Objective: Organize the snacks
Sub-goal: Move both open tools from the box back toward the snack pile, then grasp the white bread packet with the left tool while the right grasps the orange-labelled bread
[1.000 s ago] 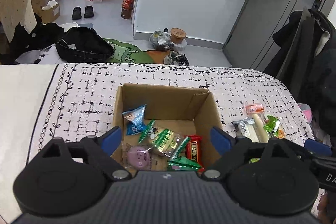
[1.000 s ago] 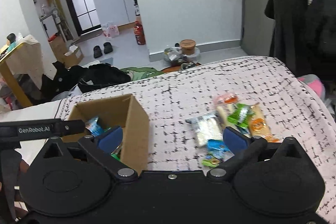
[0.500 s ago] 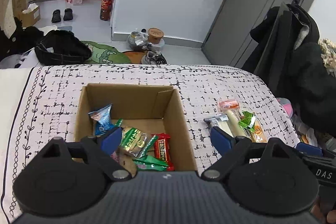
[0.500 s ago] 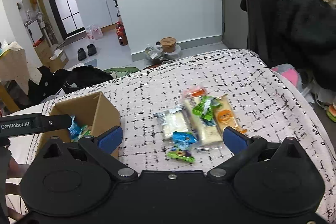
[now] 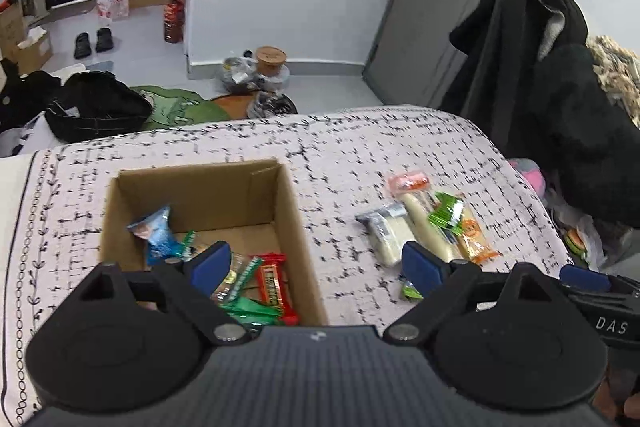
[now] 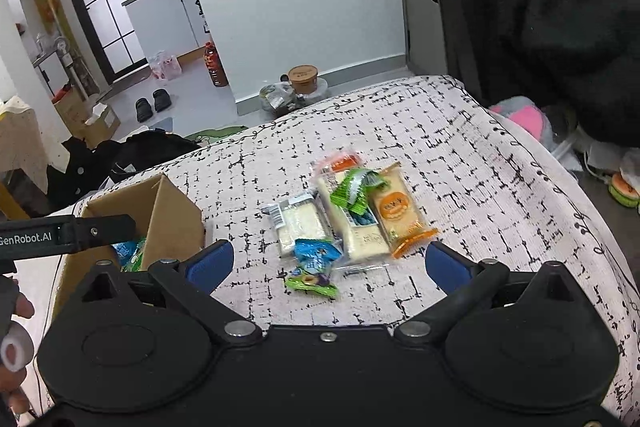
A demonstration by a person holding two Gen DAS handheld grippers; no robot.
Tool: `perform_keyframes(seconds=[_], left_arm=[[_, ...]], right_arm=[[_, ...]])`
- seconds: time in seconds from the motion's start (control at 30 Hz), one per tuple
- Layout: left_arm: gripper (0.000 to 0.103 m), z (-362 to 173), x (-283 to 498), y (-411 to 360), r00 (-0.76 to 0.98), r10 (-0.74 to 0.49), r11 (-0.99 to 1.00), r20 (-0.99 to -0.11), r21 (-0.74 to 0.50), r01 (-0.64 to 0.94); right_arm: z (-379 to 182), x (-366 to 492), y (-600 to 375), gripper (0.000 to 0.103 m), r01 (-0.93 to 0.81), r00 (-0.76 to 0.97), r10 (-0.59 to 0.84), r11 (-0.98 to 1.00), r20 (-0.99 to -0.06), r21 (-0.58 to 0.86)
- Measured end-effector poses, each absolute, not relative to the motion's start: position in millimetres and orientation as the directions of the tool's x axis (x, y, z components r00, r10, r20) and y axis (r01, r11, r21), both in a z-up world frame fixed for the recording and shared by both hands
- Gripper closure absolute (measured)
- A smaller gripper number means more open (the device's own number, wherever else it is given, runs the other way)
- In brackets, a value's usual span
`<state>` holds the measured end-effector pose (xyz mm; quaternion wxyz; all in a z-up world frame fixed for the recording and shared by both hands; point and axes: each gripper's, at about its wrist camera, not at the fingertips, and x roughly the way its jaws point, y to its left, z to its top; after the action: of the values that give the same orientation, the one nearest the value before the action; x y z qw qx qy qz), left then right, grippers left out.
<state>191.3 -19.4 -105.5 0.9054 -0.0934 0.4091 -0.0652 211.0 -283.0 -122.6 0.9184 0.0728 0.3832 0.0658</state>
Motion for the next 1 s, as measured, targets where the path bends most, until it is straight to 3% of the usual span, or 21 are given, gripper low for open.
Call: perform_keyframes(seconds=[0.6, 0.73, 1.0], left_arm=[[0.012, -107, 212, -68, 0.639, -0.255, 0.962, -0.725, -0.258, 0.091], [0.014, -113, 221, -76, 0.617, -0.256, 0.961, -0.744, -0.267, 0.077], [0.018, -125, 237, -96, 0.601, -0.255, 0.962, -0.757, -0.262, 0.078]], right_arm=[[-133, 218, -330, 0.001, -0.025, 0.692, 0.150, 0.983, -0.706, 0.184], [-136, 225, -336, 0.015, -0.039, 0.681, 0.162, 0.982, -0.714, 0.185], [-146, 243, -344, 0.030, -0.055, 0.648, 0.184, 0.979, -0.739, 0.196]])
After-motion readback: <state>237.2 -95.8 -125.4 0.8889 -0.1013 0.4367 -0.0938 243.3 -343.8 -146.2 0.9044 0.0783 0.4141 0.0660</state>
